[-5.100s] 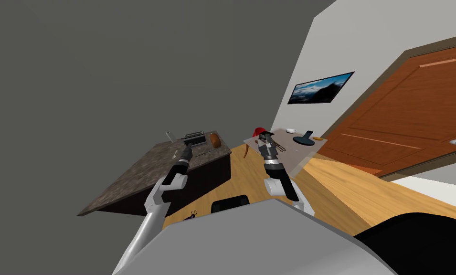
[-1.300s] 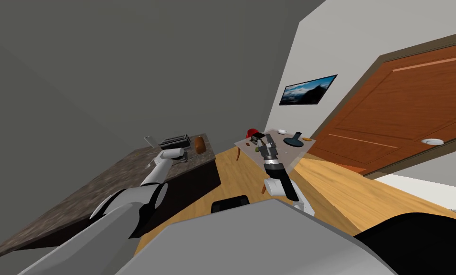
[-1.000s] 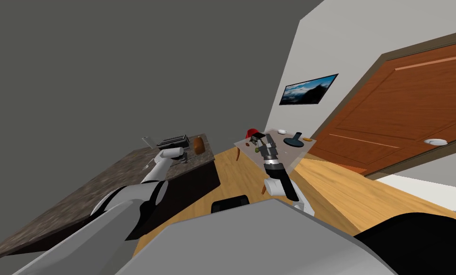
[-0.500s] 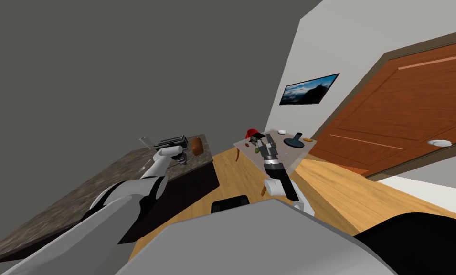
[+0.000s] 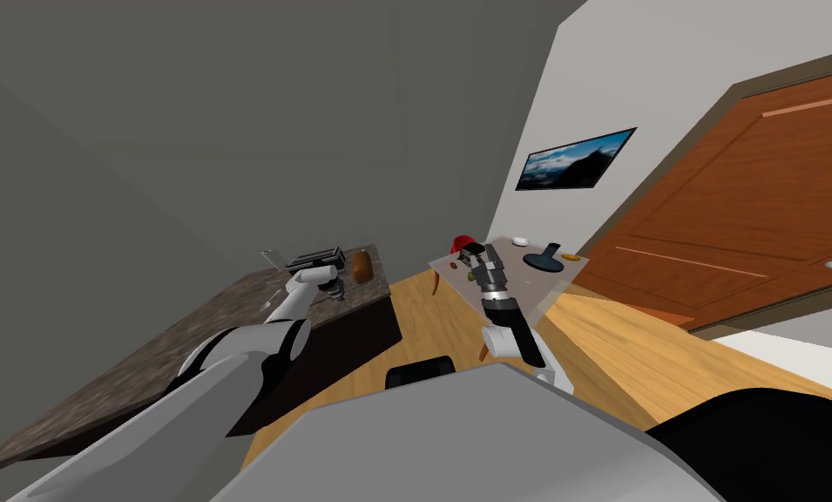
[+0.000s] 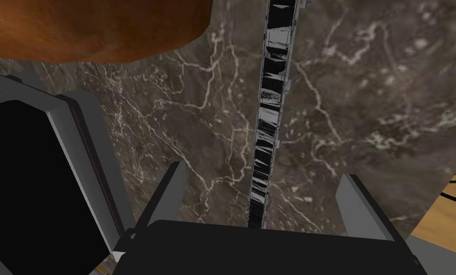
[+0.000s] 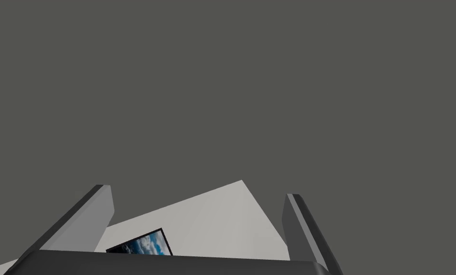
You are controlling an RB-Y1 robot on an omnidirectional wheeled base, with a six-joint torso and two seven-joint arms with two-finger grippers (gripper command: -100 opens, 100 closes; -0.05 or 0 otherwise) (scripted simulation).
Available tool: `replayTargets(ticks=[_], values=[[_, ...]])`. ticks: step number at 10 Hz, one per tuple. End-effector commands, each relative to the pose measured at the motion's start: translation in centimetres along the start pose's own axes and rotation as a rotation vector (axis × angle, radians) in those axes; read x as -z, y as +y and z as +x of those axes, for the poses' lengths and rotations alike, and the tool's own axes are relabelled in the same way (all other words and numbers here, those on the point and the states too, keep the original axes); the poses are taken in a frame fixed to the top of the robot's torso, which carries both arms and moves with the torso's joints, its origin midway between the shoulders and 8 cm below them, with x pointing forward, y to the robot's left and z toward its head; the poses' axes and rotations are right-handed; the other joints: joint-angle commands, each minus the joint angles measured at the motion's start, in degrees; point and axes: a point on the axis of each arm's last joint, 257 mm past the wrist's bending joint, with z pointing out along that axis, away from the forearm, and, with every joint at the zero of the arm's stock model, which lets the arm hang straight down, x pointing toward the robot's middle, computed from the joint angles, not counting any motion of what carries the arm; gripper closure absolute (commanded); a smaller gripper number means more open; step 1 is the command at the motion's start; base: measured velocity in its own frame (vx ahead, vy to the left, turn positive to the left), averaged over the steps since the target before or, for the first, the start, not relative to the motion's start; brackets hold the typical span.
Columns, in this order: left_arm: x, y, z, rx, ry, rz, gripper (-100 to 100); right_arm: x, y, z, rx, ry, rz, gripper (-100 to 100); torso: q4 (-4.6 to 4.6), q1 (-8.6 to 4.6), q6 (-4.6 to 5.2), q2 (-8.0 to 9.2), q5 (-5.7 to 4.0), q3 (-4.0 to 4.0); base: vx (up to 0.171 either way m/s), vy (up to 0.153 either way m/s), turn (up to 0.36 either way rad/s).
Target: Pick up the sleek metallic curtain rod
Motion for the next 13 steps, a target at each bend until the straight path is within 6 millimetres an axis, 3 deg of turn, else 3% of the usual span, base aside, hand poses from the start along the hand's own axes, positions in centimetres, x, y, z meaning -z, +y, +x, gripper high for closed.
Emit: replayTargets(ticks=[1,2,7,8,9,13], values=[[-0.2,-0.3,0.7,-0.006,0.004,0.003,-100,0.0,0.0,0.0,0.000,0.000,0.000,0,0.00,0.00,0.00,0.00,0.00,0.00,0.018,0.032,0.033],[-0.2,-0.2,0.7,-0.005,0.003,0.000,-100,0.0,0.0,0.0,0.000,0.000,0.000,0,0.00,-0.01,0.02,0.02,-0.01,0.01,0.003,0.017,-0.014],[-1.3,0.6,7.0,-0.069,0.030,0.002,-100,0.0,0.0,0.0,0.000,0.000,0.000,0,-0.01,0.02,0.01,-0.03,0.01,-0.02,0.028,0.041,0.126],[-1.2,0.5,6.5,-0.062,0.028,0.003,-100,0.0,0.0,0.0,0.000,0.000,0.000,0,-0.01,0.05,0.00,-0.03,0.01,-0.02,0.016,0.018,0.021],[-1.2,0.5,6.5,-0.062,0.028,0.003,100,0.0,0.0,0.0,0.000,0.000,0.000,0,0.00,-0.03,0.02,0.03,0.00,0.01,0.000,0.000,0.000],[-1.1,0.5,6.5,-0.061,0.028,0.003,100,0.0,0.0,0.0,0.000,0.000,0.000,0,0.00,-0.10,0.05,0.08,-0.02,0.03,0.000,0.000,0.000]])
